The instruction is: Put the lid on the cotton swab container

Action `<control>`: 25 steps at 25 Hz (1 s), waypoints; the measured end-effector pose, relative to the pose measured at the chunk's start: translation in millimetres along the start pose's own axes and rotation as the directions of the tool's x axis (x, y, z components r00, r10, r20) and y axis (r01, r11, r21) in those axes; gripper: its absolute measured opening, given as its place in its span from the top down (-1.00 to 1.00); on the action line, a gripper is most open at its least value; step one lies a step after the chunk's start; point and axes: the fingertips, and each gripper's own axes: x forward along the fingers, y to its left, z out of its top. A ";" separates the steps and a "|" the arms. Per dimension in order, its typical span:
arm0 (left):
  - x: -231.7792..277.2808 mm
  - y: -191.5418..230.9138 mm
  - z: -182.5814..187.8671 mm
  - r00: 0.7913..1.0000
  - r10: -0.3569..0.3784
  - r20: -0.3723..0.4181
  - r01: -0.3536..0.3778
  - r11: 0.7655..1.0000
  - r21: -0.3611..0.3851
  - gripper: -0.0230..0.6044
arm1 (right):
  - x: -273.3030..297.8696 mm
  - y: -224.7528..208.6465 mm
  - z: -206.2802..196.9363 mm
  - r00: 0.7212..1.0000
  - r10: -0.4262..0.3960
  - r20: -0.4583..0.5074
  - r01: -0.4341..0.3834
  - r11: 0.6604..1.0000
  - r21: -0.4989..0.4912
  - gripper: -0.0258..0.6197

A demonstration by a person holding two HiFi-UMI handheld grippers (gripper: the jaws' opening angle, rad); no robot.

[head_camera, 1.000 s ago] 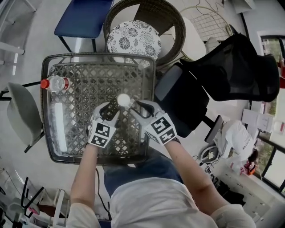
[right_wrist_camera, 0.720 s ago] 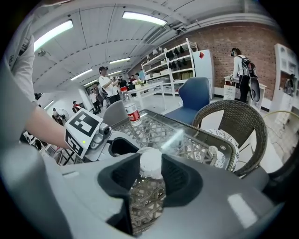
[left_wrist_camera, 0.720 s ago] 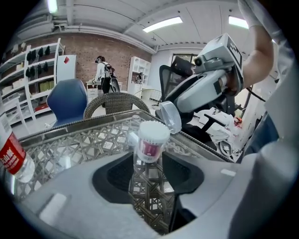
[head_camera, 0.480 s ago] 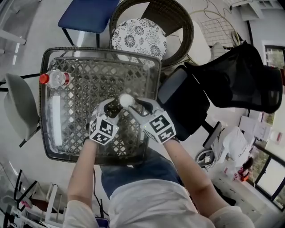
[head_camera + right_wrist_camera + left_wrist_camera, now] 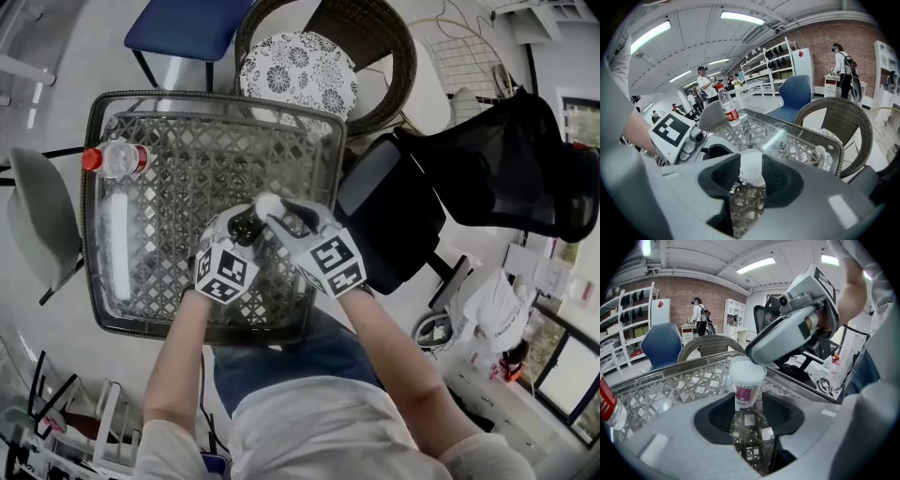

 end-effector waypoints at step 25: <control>2.4 -3.5 -1.2 1.000 -0.011 -0.001 0.011 1.000 -0.012 0.36 | 13.1 -4.2 5.7 0.992 -0.126 -0.013 0.123 0.984 -0.132 0.69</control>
